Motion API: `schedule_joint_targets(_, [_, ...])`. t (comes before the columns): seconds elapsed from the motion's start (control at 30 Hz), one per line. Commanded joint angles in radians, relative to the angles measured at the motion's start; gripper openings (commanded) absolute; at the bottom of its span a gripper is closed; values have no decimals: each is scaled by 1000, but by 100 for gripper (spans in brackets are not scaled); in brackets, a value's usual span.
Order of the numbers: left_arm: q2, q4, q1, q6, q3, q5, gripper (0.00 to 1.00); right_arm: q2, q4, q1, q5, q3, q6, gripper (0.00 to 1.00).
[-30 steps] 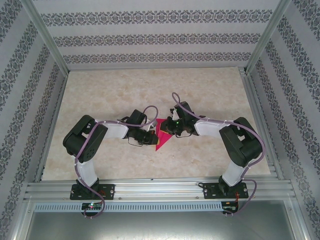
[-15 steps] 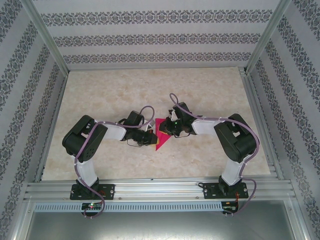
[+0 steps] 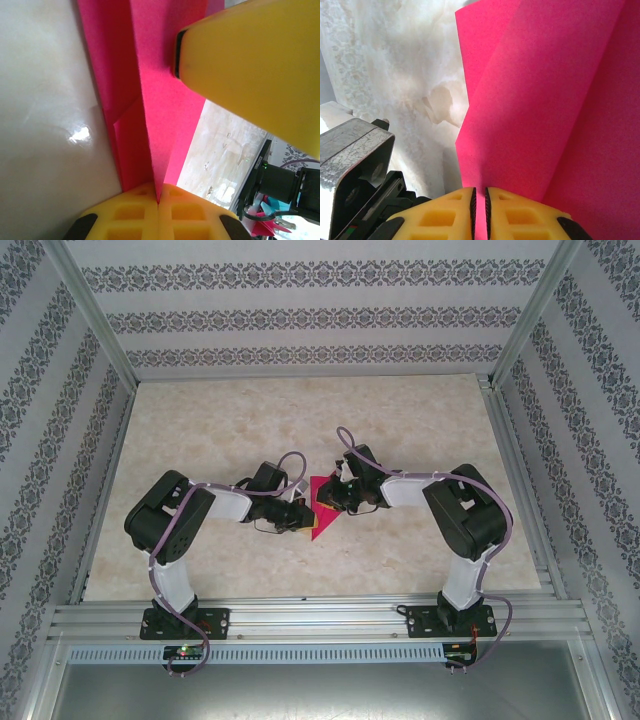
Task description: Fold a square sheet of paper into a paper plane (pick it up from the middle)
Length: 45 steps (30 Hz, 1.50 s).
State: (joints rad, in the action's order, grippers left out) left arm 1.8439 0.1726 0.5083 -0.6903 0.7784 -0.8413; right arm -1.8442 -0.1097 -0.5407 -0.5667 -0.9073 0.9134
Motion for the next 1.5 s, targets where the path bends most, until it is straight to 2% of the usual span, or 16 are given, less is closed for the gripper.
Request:
schedule_joint_targets(0.0, [61,-100,-7,-20,-21,67,0,-25,2,4,-13,-25,-15,17])
schedule_joint_targets(0.7, [95,-191,-7,-5,-1,46,0,-92,18,12,14,-22,-13,16])
schedule_joint_targets(0.97, [-9,-228,-6,8,-14,51,22,-90,29,8,17,-9,-18,16])
schedule_joint_targets(1.23, [-250,-255,-7,-92,-78,216,26,-90,33,3,25,-2,-15,16])
schedule_joint_targets(1.3, [-271,-242,-7,-120,-73,227,26,-90,33,2,24,-3,-16,16])
schedule_joint_targets(1.47, [-240,-194,0,-155,-12,171,32,-94,35,1,24,-4,-19,16])
